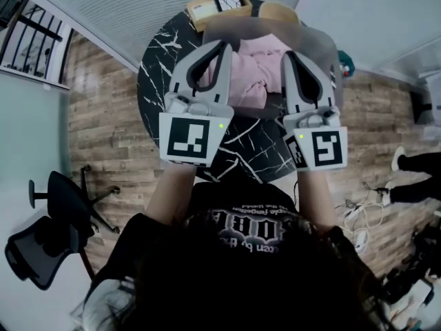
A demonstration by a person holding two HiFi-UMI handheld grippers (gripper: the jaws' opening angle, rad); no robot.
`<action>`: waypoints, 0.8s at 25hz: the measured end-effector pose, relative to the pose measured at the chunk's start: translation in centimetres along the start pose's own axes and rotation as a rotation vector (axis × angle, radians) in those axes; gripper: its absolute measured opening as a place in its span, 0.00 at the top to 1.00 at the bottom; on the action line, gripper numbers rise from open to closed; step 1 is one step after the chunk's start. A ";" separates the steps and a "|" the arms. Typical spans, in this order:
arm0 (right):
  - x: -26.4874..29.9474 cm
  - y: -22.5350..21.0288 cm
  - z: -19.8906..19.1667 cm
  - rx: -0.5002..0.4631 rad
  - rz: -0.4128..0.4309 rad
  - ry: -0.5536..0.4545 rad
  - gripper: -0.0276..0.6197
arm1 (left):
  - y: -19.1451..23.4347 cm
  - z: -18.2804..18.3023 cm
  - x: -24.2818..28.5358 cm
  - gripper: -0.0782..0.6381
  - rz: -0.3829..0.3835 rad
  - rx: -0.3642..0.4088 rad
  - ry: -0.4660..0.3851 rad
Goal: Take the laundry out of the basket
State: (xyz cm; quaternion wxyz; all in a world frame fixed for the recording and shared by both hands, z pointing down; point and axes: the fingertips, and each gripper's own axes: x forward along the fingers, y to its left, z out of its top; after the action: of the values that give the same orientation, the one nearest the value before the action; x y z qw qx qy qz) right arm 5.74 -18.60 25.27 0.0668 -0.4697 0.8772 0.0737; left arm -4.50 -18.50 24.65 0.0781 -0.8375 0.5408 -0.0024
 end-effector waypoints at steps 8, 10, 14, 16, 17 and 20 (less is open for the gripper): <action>0.9 -2.2 0.5 0.002 -0.009 -0.012 0.91 | -0.5 0.5 2.7 0.89 -0.035 0.036 0.001; 1.0 -2.6 0.5 0.005 -0.007 -0.013 0.91 | -0.6 0.6 3.4 0.89 -0.044 0.041 0.003; 1.4 -3.3 0.3 0.010 0.000 -0.010 0.91 | -1.1 0.7 5.1 0.89 -0.080 0.047 0.007; 1.5 -3.8 0.1 0.016 0.004 -0.006 0.91 | -1.2 0.5 5.9 0.89 -0.103 0.034 0.016; 1.6 -4.0 0.0 0.020 0.006 -0.005 0.91 | -1.2 0.3 6.3 0.89 -0.115 0.025 0.022; 1.8 -4.7 -0.1 0.030 0.008 -0.008 0.91 | -1.7 -0.2 7.2 0.89 -0.156 0.048 0.044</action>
State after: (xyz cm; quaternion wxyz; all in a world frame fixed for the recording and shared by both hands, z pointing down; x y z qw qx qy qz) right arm 8.64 -22.71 24.76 0.0770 -0.4650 0.8798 0.0624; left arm -0.01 -24.36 24.52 0.0858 -0.8748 0.4752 -0.0396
